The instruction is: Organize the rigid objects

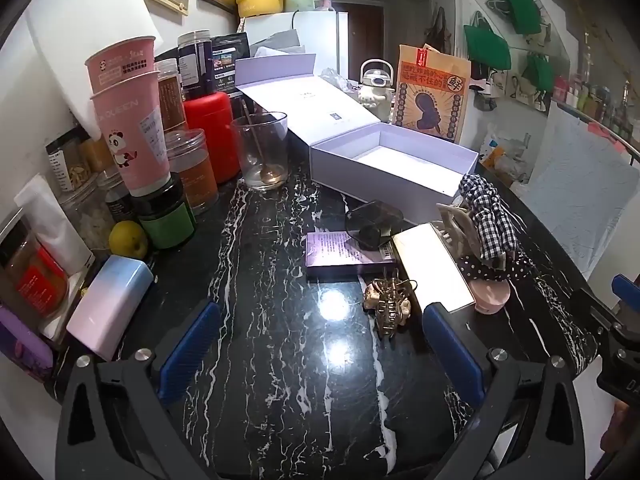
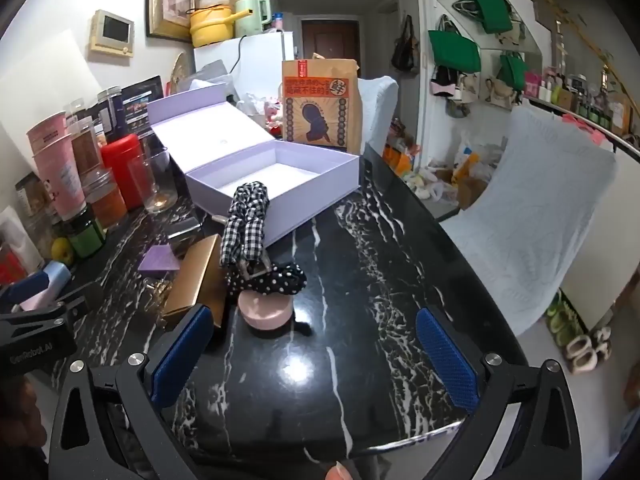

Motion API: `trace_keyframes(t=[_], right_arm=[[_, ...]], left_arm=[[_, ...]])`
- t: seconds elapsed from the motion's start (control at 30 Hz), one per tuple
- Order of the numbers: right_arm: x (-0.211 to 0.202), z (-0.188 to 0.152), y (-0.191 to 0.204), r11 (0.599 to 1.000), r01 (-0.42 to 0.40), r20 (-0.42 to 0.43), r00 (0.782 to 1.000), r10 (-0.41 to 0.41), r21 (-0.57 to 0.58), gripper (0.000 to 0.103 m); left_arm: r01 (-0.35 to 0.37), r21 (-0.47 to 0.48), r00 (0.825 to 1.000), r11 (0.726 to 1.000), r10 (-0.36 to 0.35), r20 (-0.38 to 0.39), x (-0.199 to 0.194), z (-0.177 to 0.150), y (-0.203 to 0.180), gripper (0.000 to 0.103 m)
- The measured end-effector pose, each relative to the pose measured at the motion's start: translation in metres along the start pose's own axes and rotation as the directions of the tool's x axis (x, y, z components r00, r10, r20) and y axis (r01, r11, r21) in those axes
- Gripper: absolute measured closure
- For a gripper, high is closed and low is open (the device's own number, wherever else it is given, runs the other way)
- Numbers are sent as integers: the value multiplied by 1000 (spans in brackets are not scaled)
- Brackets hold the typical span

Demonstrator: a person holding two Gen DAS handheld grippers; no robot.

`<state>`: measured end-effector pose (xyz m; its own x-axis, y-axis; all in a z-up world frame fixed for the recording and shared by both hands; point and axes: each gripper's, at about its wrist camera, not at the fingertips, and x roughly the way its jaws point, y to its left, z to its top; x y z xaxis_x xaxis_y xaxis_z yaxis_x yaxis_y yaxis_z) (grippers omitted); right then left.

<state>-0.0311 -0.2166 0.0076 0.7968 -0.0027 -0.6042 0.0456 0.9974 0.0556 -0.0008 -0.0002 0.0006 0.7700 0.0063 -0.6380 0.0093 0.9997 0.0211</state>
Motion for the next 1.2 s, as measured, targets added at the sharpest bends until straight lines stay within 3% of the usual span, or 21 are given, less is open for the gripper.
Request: trace_keyframes(t=[1.2], right_arm=[[-2,-1,1,1000,1,-1,1000,-1,-15,0]], left_arm=[[31,0,999,1000,-31,-30,-5,-6,-1,0]])
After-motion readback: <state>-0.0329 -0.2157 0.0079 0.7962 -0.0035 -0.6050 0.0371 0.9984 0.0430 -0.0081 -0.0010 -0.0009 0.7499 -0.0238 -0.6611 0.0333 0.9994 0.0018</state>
